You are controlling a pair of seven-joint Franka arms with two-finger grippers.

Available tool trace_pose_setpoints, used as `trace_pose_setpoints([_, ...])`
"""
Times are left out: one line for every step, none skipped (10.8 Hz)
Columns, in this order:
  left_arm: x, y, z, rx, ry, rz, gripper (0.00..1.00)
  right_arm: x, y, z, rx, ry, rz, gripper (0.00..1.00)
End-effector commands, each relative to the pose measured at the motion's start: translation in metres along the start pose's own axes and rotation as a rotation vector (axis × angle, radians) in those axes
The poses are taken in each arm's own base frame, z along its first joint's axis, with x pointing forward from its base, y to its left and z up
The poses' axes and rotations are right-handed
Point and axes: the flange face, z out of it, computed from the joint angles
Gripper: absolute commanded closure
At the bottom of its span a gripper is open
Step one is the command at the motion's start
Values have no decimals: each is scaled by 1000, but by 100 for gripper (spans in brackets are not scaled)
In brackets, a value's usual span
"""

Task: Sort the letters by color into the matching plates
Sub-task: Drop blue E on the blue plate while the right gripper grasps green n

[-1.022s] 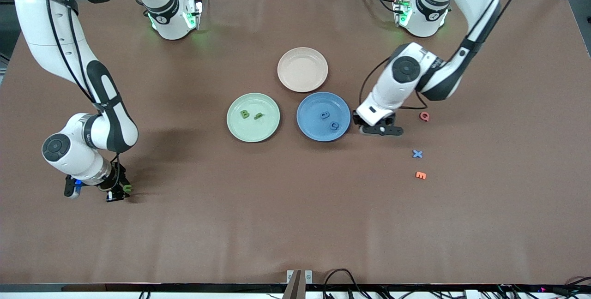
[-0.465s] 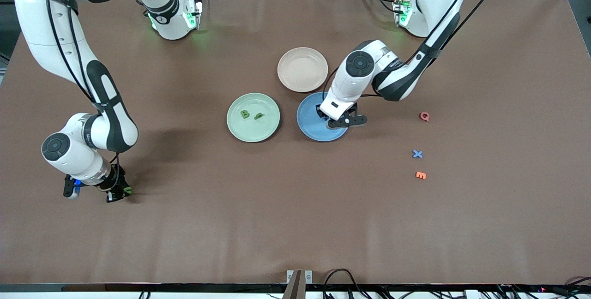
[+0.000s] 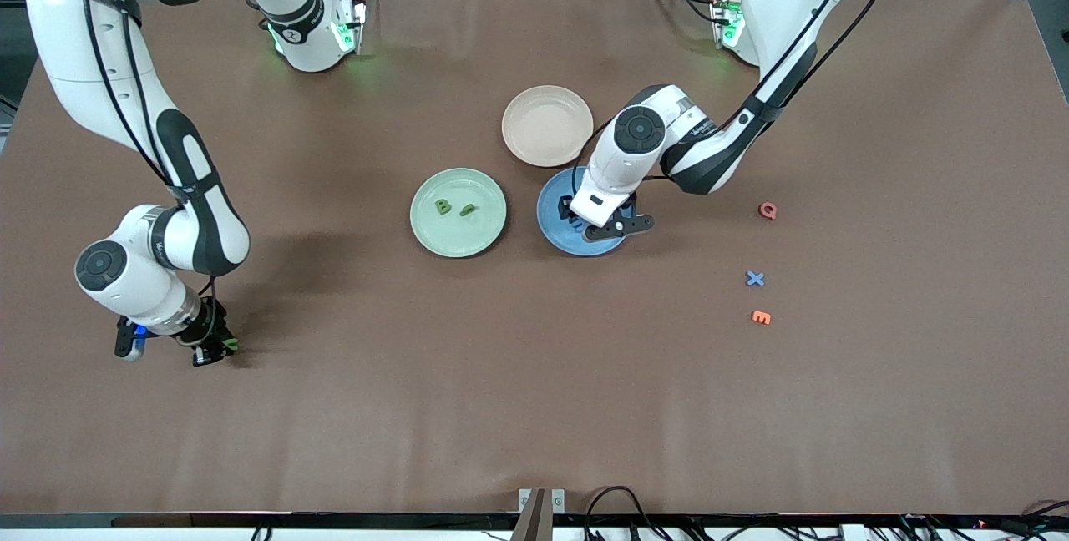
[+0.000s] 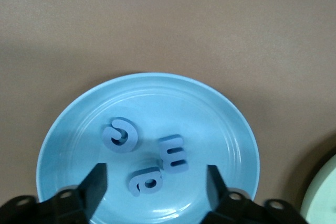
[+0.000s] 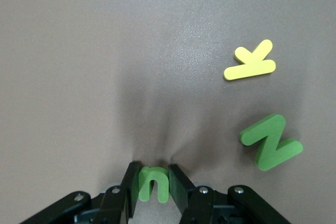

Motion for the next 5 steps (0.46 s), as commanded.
trace_pose_setpoints([17, -13, -21, 105, 23, 13, 0, -2, 2, -8, -5, -9, -31, 76])
trace_pose_setpoints([33, -28, -31, 140, 51, 42, 0, -2, 2, -10, -14, -14, -48, 76])
trace_pose_setpoints([45, -41, -34, 158, 45, 79, 0, -2, 2, -12, -23, -18, -58, 76])
trace_pose_setpoints([60, -60, -36, 184, 25, 120, 0, -3, 2, -15, -30, -21, -74, 76])
trace_pose_setpoints([75, -82, -35, 203, 5, 147, 0, -6, 1, -19, -44, -30, -129, 76])
